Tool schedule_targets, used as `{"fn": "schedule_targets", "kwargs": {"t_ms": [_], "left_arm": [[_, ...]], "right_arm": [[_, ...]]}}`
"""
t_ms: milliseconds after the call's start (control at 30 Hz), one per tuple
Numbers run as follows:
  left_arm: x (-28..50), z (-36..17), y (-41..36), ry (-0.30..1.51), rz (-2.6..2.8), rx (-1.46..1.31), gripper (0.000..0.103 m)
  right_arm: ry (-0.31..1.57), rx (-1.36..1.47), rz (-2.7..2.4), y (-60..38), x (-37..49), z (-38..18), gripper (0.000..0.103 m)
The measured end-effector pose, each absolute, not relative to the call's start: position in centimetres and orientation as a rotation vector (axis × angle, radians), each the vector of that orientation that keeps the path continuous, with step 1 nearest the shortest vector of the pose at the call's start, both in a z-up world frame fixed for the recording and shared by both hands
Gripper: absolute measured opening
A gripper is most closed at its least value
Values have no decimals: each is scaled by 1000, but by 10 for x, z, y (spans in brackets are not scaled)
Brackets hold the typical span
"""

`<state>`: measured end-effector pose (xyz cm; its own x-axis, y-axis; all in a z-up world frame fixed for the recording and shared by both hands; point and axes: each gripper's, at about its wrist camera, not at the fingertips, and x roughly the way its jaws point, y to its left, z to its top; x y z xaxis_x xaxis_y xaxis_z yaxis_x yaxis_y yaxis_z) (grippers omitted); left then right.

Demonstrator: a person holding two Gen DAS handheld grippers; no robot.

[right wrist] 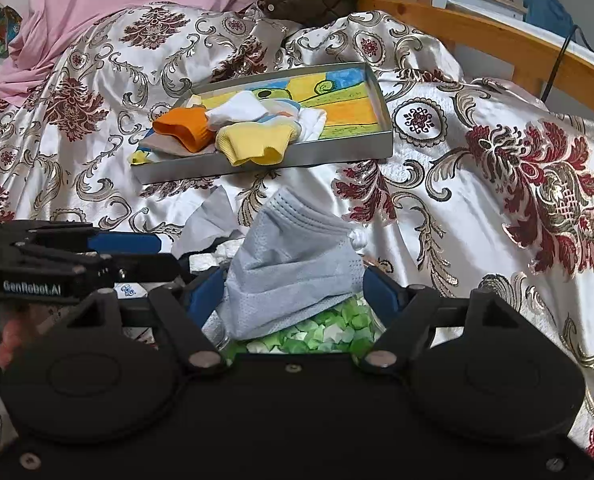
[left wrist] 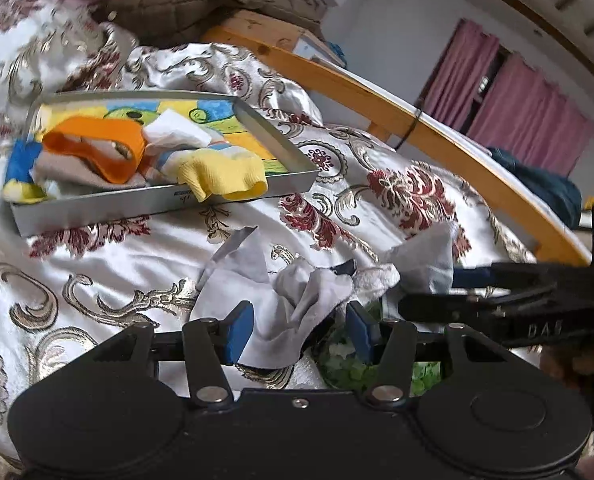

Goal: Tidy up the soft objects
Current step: 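Grasp the grey face mask with the right tool while the left tool grasps the white cloth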

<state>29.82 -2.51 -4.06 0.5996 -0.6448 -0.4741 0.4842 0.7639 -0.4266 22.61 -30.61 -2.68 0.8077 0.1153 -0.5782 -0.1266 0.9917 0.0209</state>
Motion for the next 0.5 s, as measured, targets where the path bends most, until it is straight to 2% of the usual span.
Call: {"fn": "schedule_targets", "kwargs": {"t_ms": [167,300,467,500], "left_arm": [[309,-40,-29,673,-670,-327,46],[320,-39,-33,703,-682,-375,40],[331,-43,-35,757,-686,-420,14],[332,-43,-35,764,-689,-421,12]], "right_arm": [[608,9,122,-308,225,-29,62],[607,33,113,-308,223,-29,51],[602,44,107,-307,220,-30,40],[600,44,105,-306,220,-30,38]]}}
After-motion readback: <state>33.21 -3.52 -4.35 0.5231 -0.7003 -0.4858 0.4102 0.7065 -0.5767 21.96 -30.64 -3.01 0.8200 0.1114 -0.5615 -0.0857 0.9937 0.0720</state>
